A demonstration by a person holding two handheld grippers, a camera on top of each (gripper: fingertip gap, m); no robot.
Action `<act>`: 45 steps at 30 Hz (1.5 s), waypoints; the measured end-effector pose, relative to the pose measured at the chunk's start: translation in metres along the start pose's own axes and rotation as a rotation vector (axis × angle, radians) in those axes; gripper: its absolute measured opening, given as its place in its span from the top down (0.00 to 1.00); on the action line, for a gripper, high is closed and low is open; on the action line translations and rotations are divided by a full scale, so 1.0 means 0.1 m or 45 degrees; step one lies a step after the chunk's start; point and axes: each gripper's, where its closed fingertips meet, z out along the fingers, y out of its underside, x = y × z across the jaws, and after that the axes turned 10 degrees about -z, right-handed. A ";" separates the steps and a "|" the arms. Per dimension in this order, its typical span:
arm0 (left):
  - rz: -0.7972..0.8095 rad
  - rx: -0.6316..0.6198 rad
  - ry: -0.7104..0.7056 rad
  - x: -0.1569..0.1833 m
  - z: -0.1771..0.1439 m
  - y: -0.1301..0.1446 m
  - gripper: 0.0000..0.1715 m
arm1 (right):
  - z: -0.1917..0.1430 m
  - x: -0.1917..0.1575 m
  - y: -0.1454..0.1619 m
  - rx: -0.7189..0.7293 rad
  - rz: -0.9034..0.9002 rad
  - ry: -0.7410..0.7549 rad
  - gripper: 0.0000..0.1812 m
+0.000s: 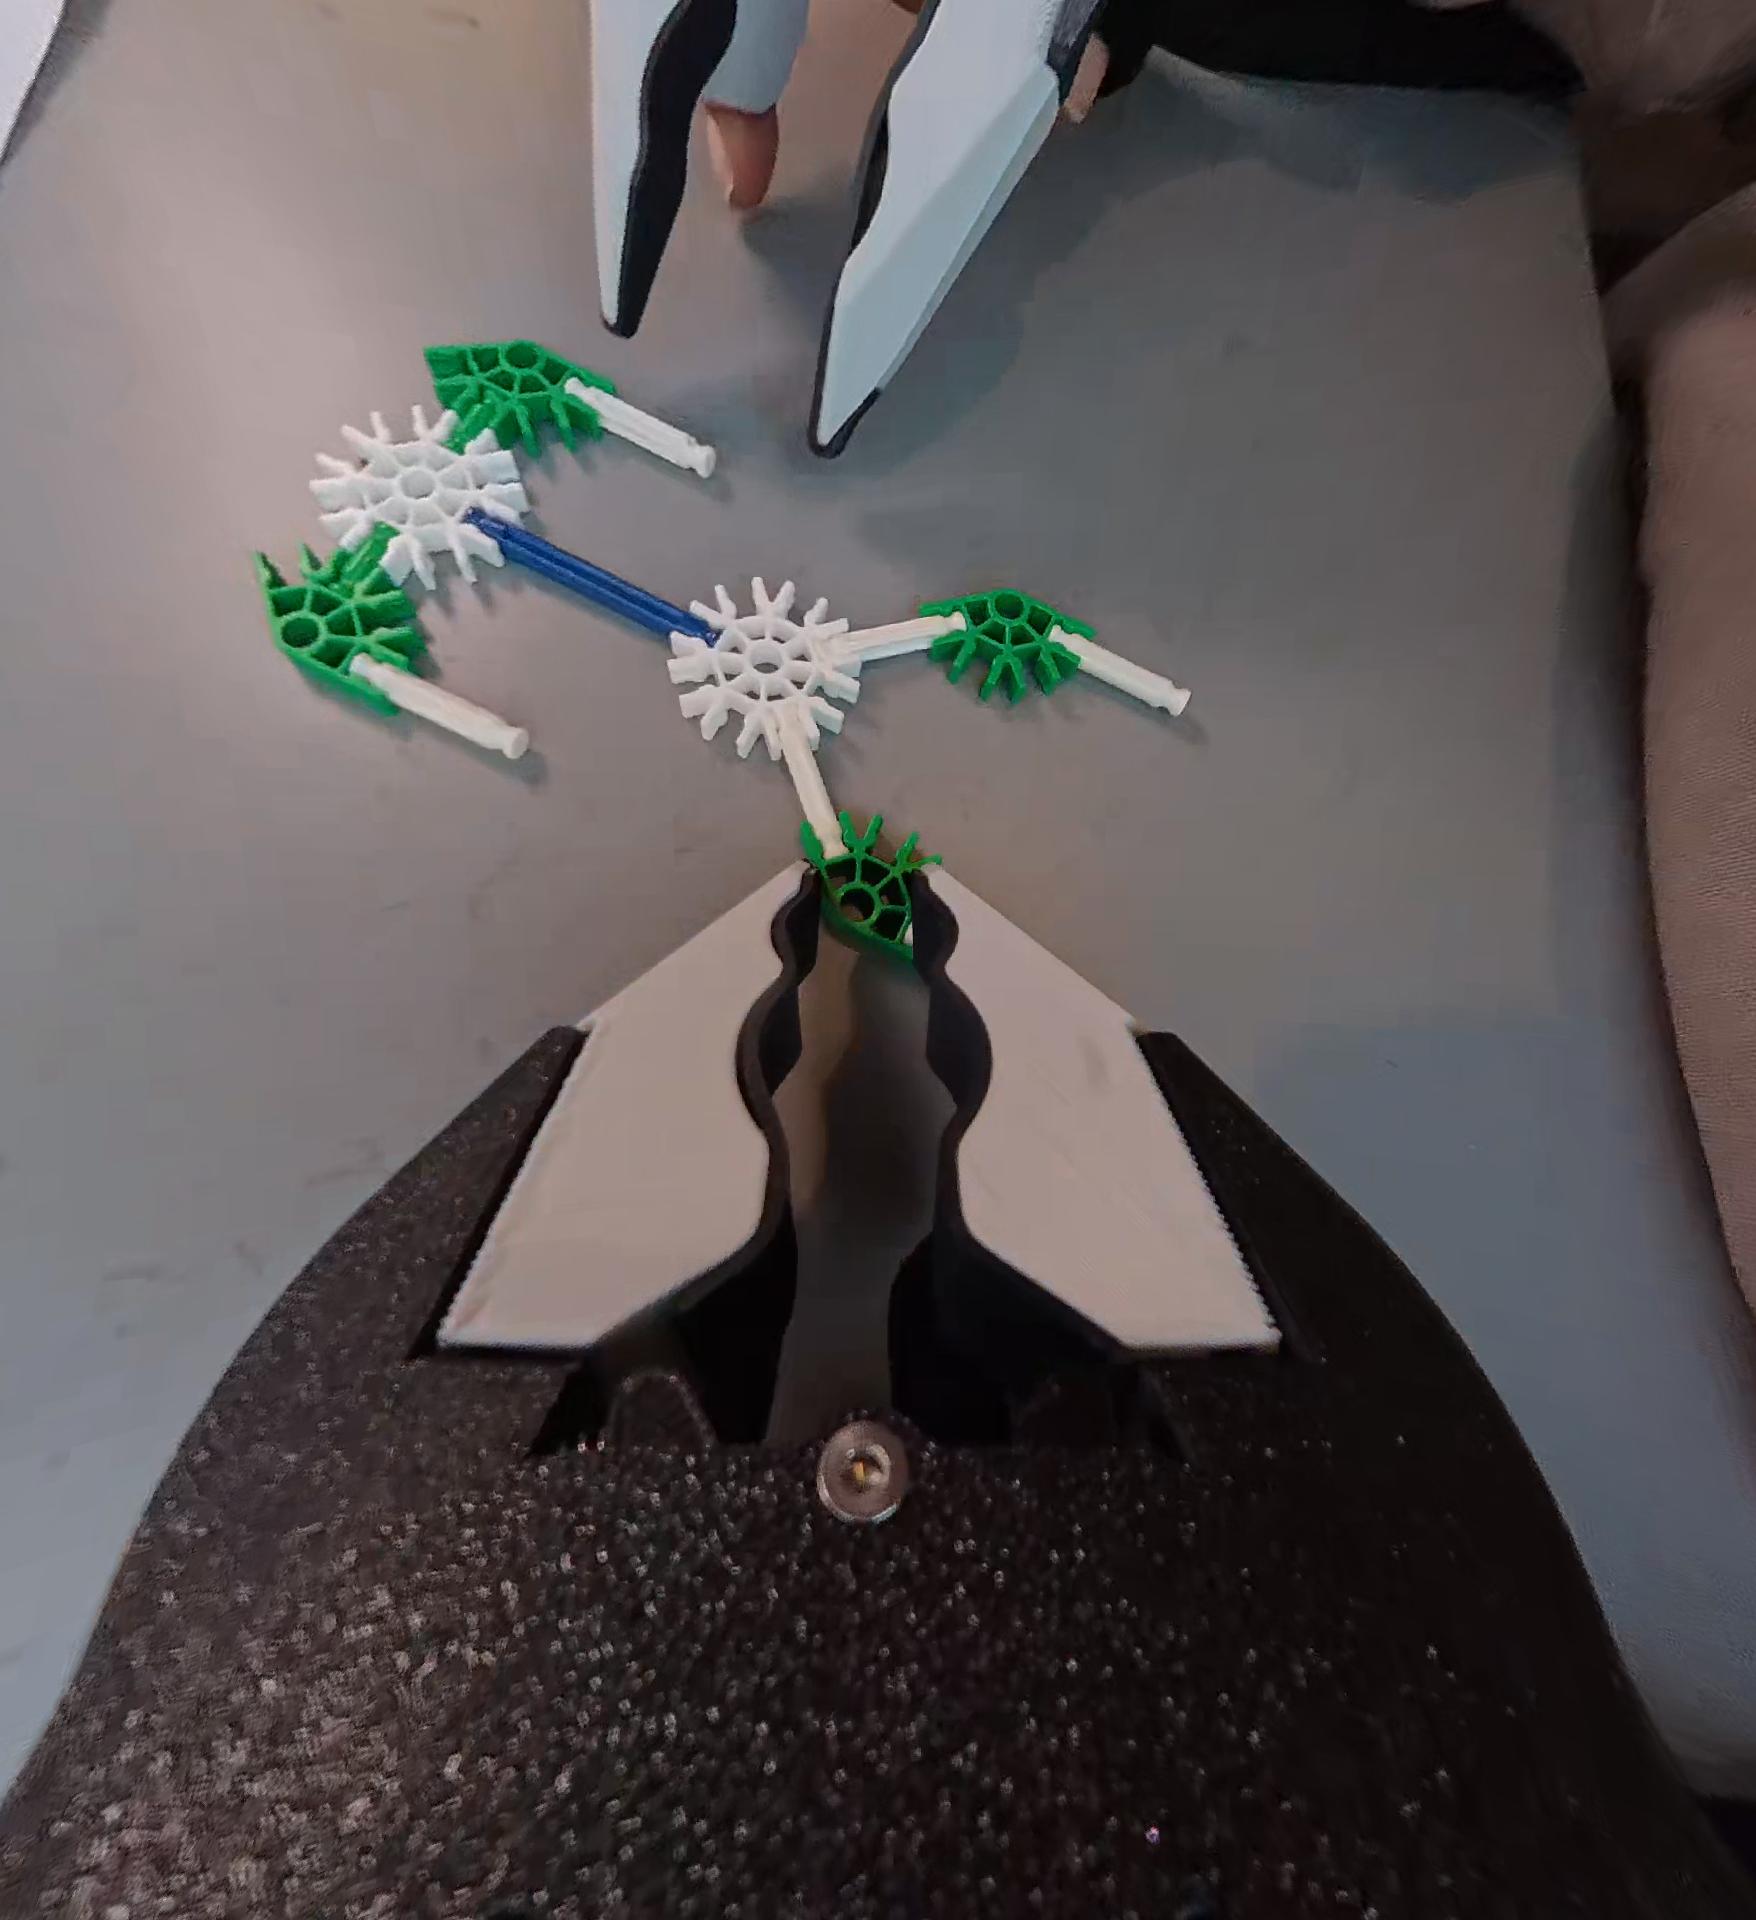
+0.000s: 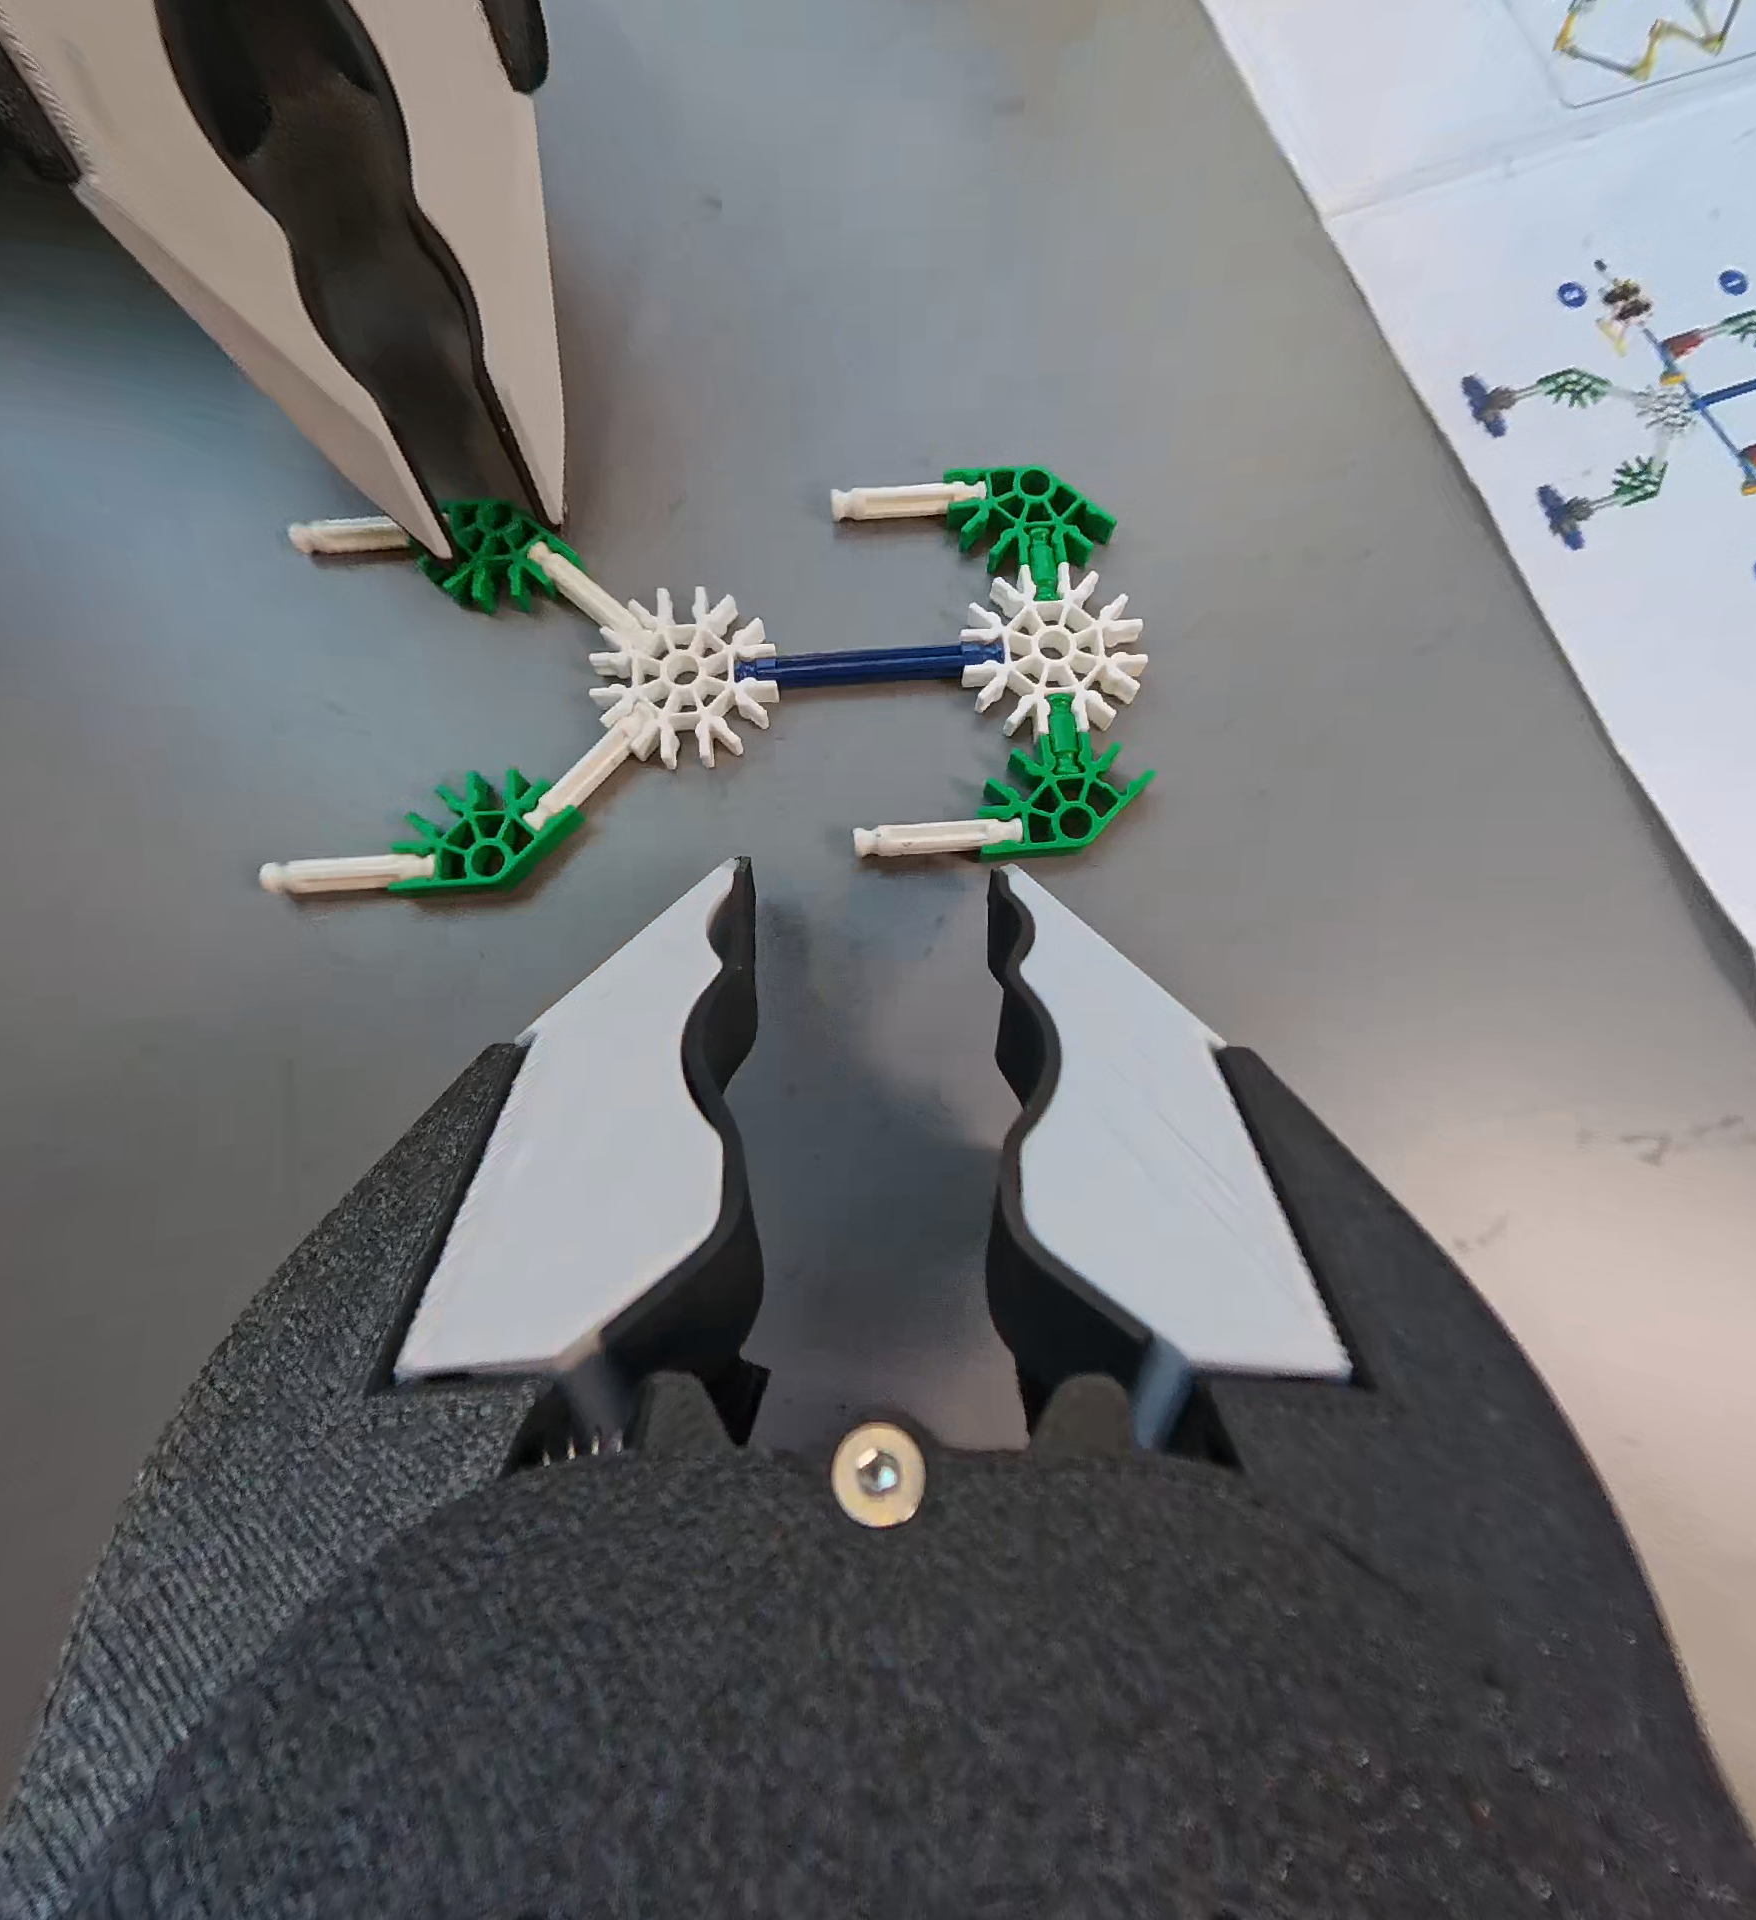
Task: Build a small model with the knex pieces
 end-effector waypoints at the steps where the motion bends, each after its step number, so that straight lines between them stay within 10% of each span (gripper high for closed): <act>1: 0.014 0.000 0.017 0.05 0.03 -0.01 0.91 | 0.02 0.01 0.02 -0.029 -0.021 0.015 0.76; 9: 0.070 0.157 -0.064 0.05 0.02 -0.23 0.89 | 0.06 0.26 0.02 -0.042 -0.086 0.068 0.80; 20: -0.137 0.763 -0.521 -0.69 -0.82 -0.71 0.84 | -0.57 0.69 -0.43 0.607 0.051 0.408 0.78; 45: -0.241 0.743 -0.566 -0.89 -0.79 -0.59 0.78 | -0.63 0.79 -0.40 0.634 0.110 0.467 0.71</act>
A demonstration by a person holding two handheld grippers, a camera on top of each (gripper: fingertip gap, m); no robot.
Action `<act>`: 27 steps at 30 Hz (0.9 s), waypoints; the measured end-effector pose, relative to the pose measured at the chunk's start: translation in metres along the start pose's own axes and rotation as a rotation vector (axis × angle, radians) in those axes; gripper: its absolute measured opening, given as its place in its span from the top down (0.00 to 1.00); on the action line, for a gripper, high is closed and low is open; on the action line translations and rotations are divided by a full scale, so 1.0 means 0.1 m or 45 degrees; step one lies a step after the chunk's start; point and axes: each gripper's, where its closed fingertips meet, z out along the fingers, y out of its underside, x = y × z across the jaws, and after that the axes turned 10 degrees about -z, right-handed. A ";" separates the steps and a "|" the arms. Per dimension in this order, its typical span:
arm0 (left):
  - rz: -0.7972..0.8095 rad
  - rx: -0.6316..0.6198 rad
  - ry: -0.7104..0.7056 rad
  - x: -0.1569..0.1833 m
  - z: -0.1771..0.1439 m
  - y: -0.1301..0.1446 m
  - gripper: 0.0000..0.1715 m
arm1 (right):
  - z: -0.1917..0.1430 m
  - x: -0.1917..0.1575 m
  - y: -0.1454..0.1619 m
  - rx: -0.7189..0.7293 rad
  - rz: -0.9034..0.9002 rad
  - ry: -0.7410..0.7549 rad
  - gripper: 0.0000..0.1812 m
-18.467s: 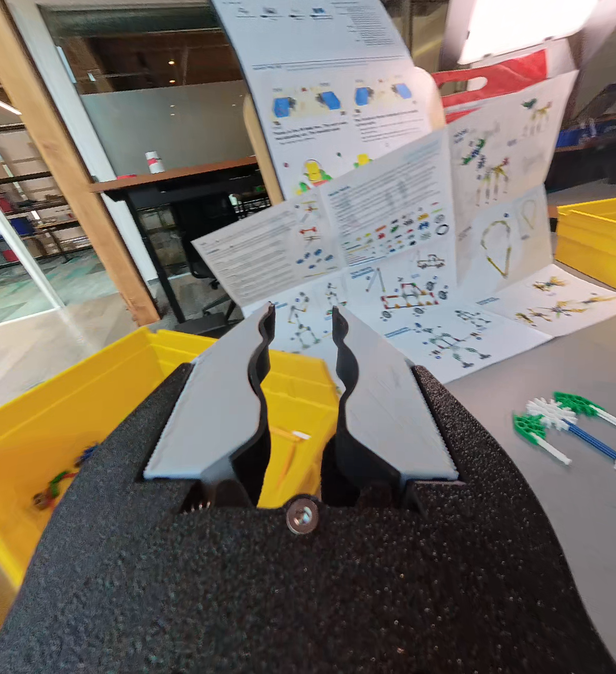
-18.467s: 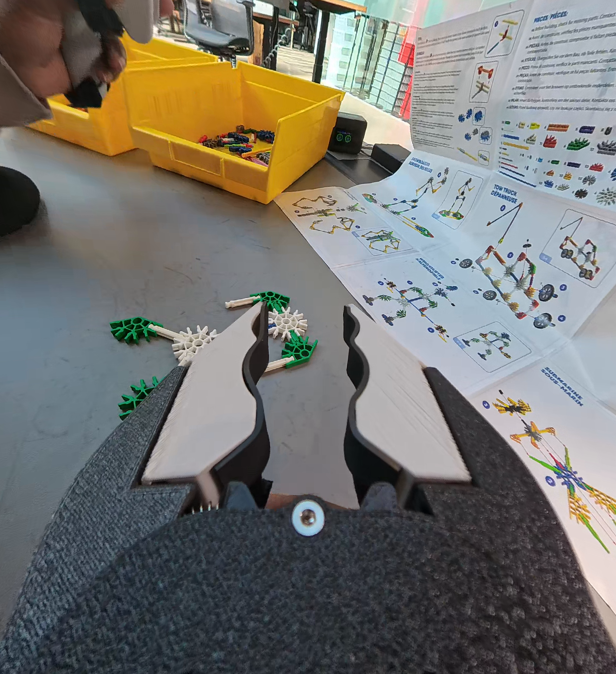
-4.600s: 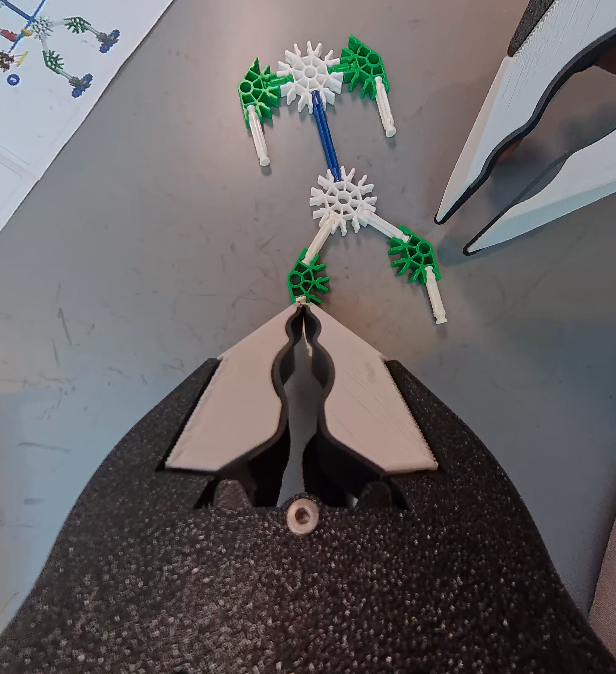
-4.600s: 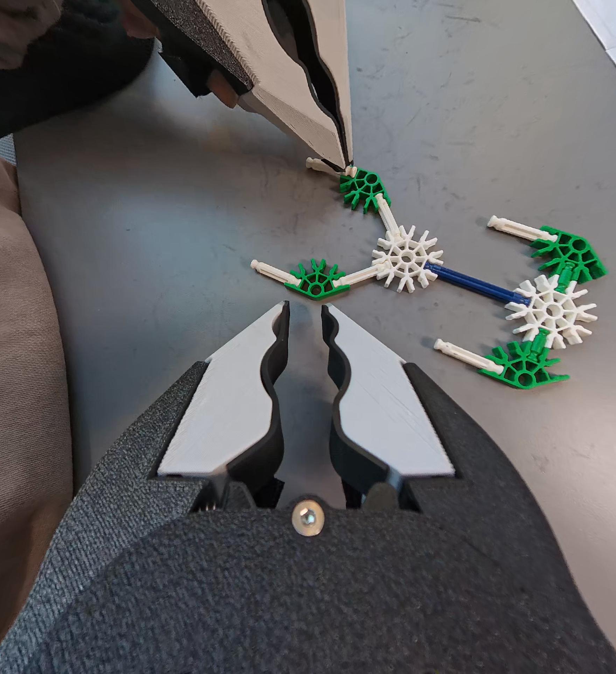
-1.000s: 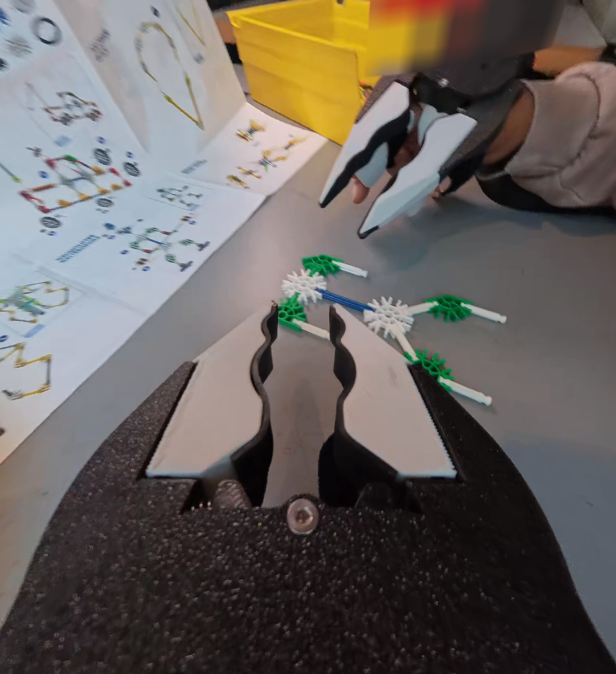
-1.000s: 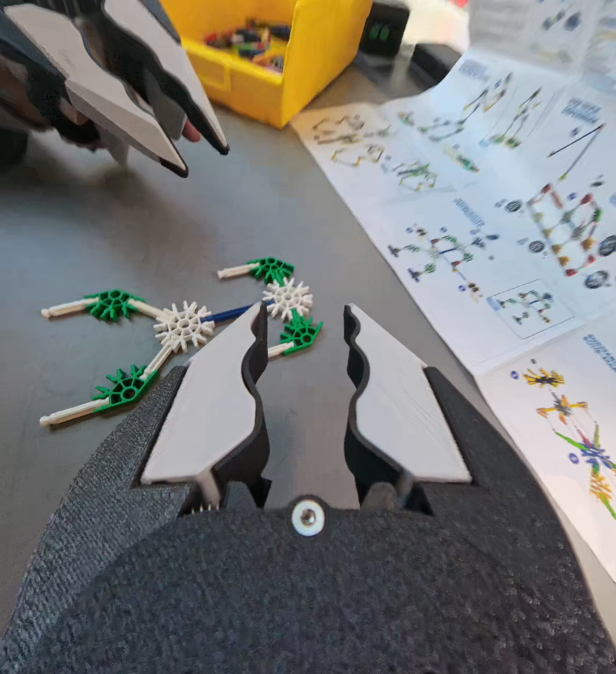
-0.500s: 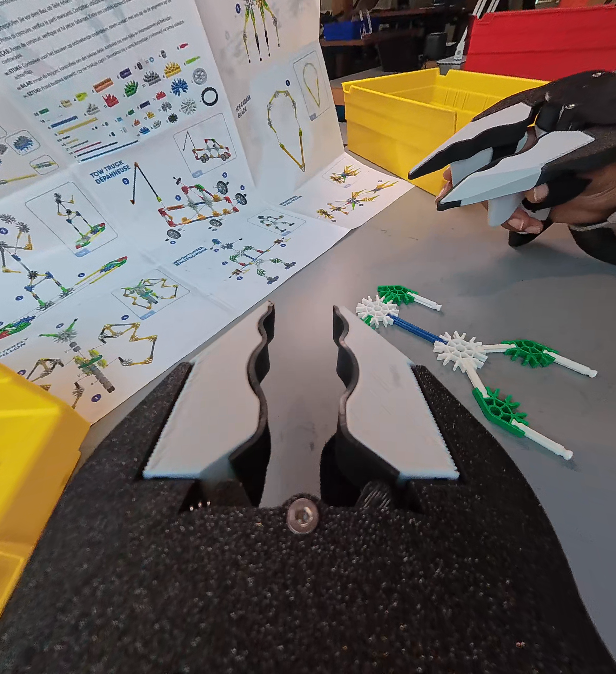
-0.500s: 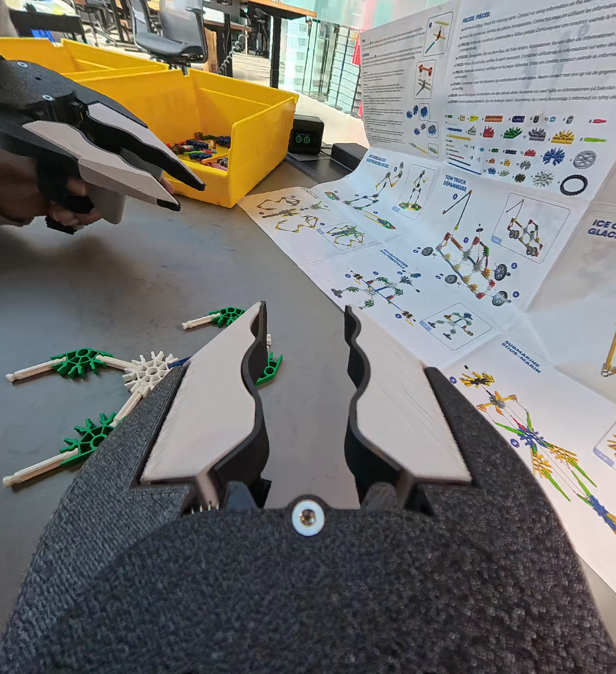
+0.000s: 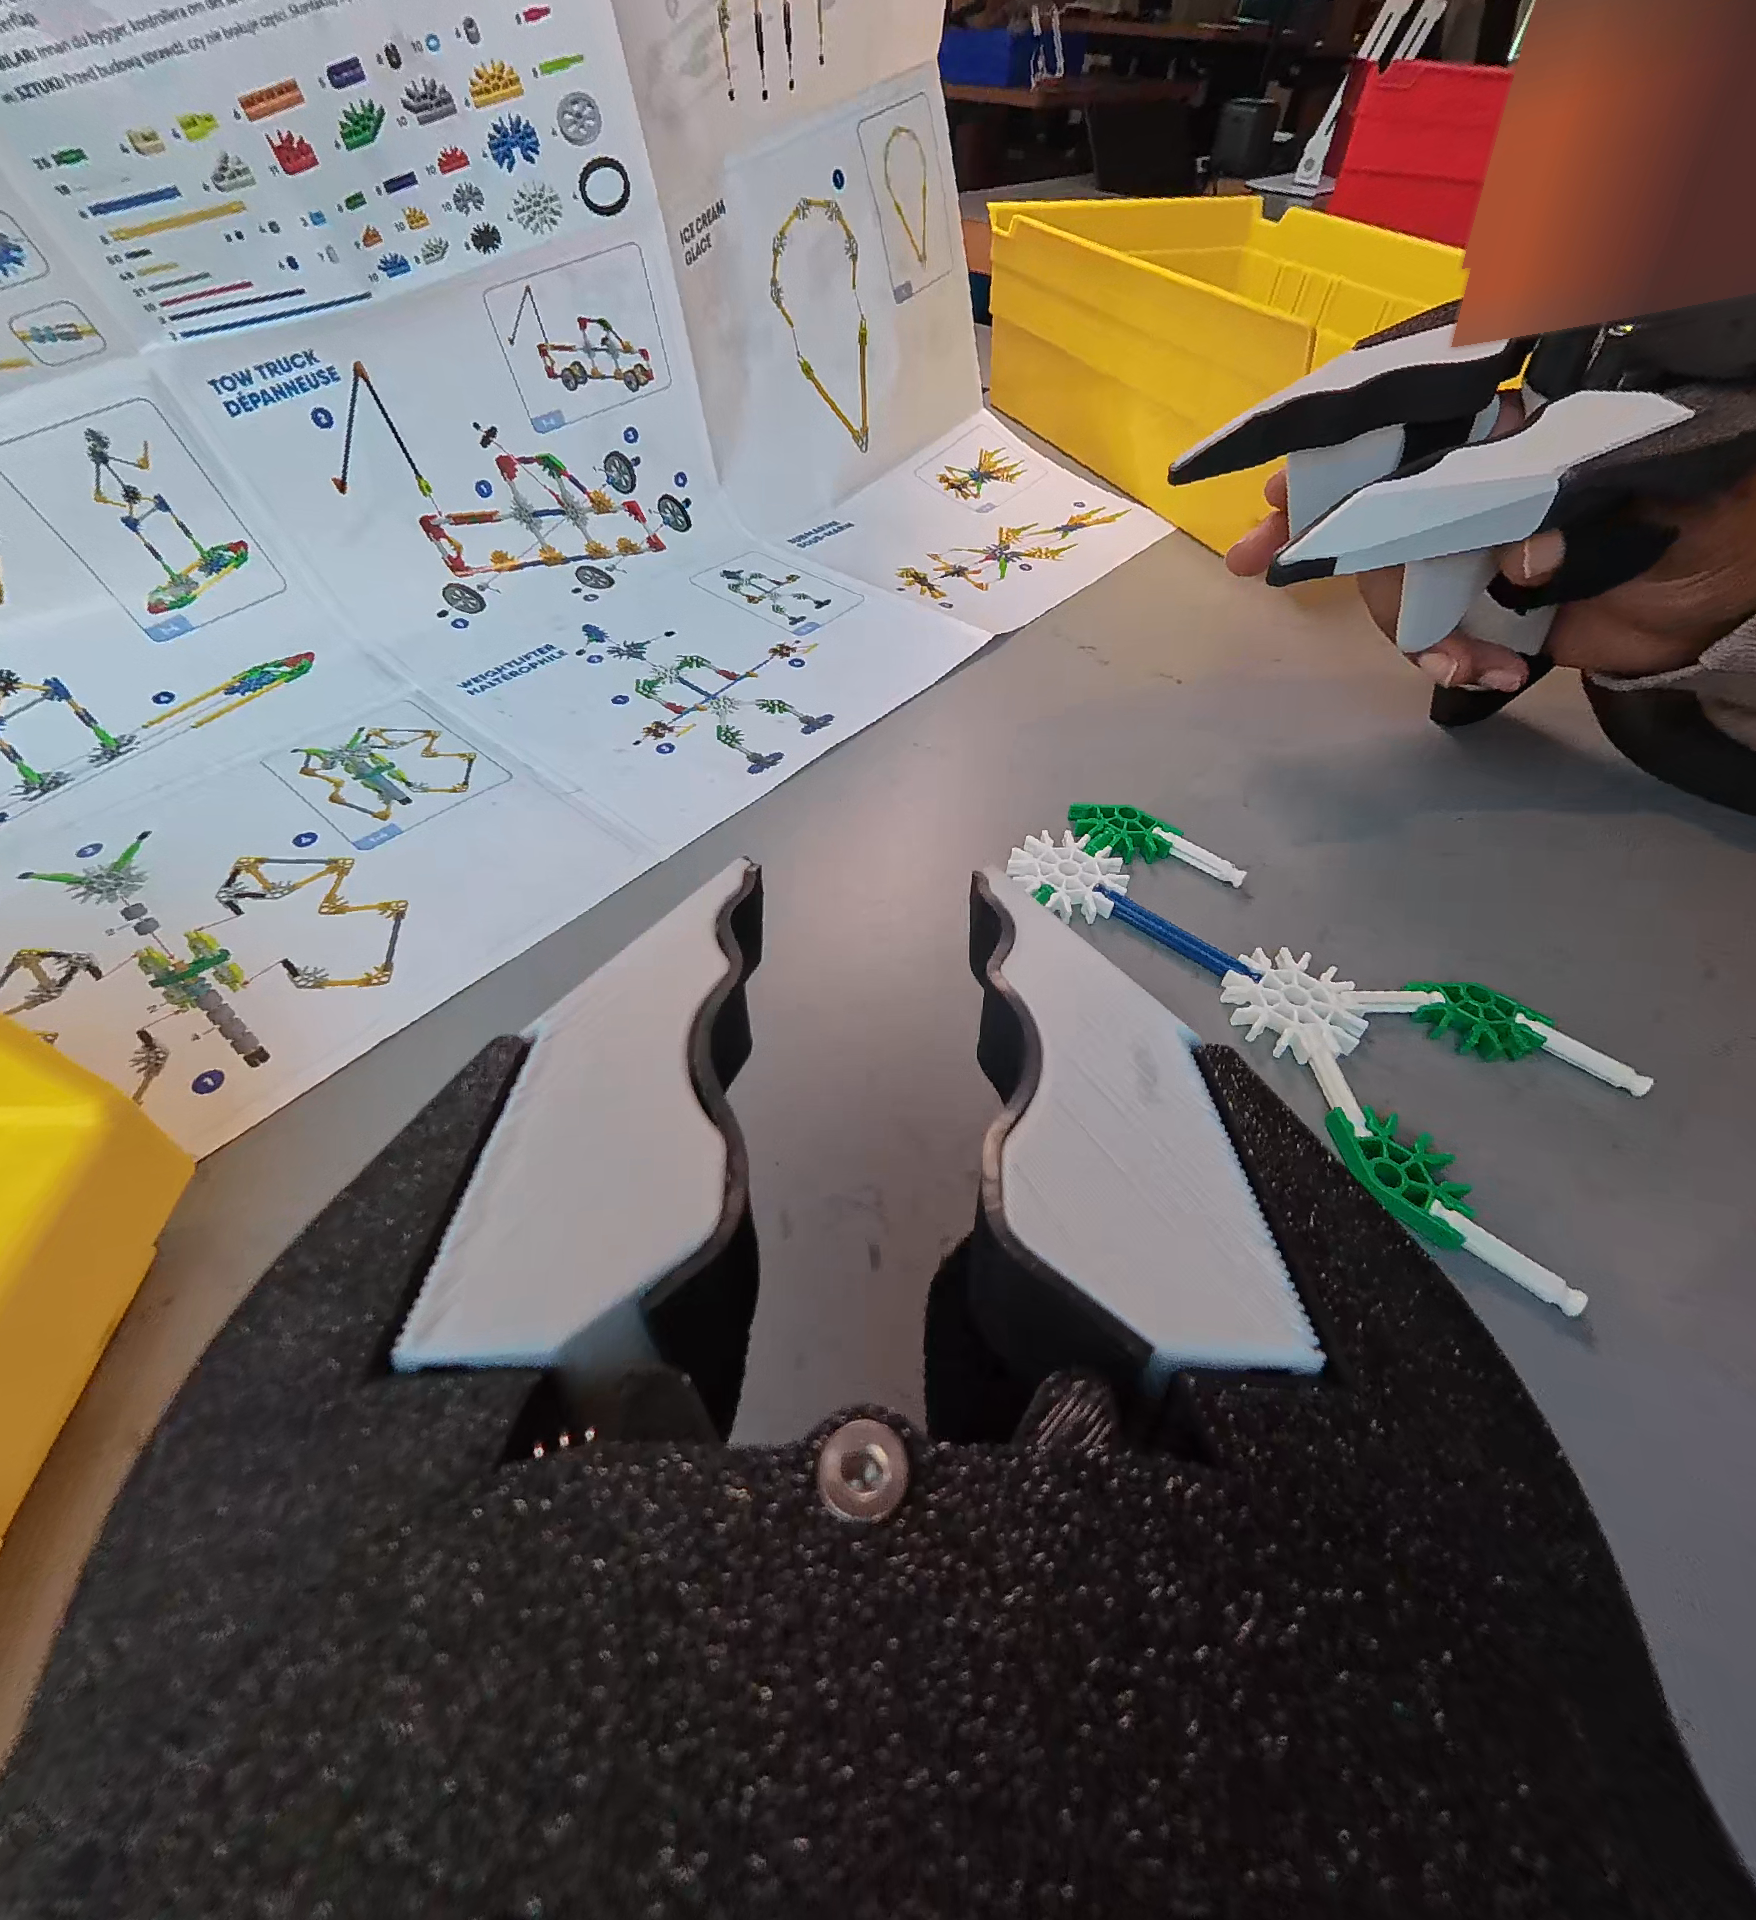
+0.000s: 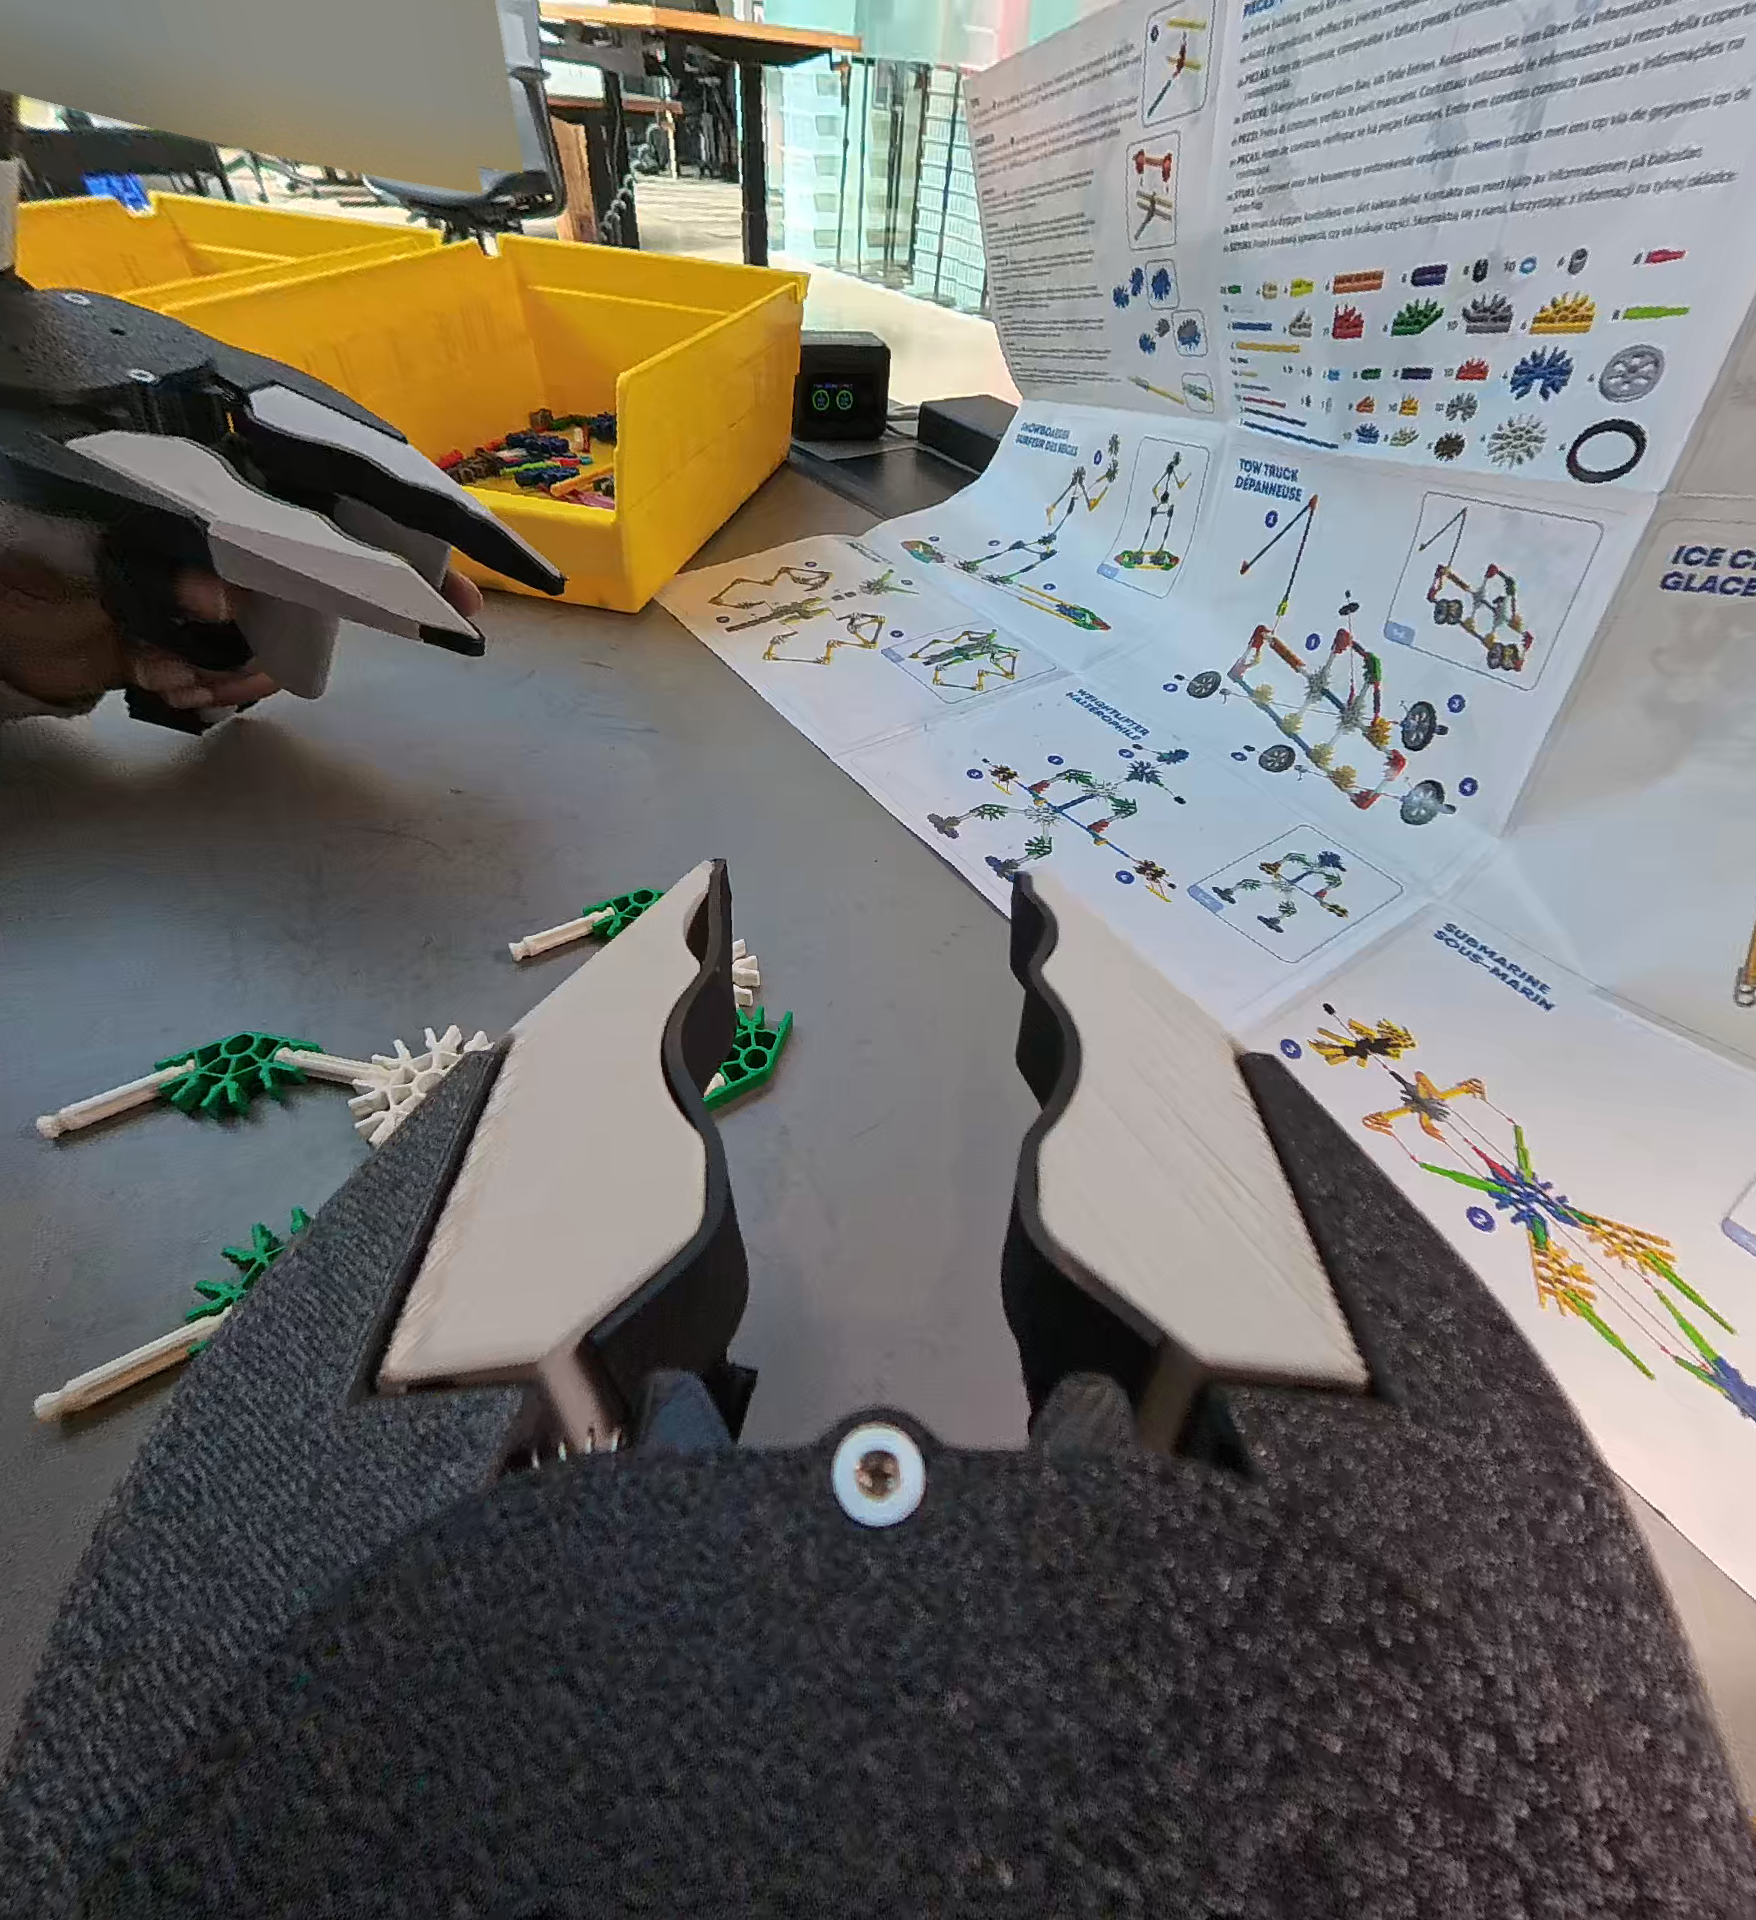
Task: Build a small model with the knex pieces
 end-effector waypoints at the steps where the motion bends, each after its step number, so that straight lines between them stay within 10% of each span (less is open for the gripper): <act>1: -0.001 -0.006 -0.002 0.00 0.00 0.01 0.78 | 0.00 -0.01 0.00 -0.001 -0.006 -0.004 0.72; 27: 0.032 -0.066 0.011 0.06 0.04 0.08 0.80 | 0.05 -0.16 0.04 -0.055 -0.149 -0.028 0.78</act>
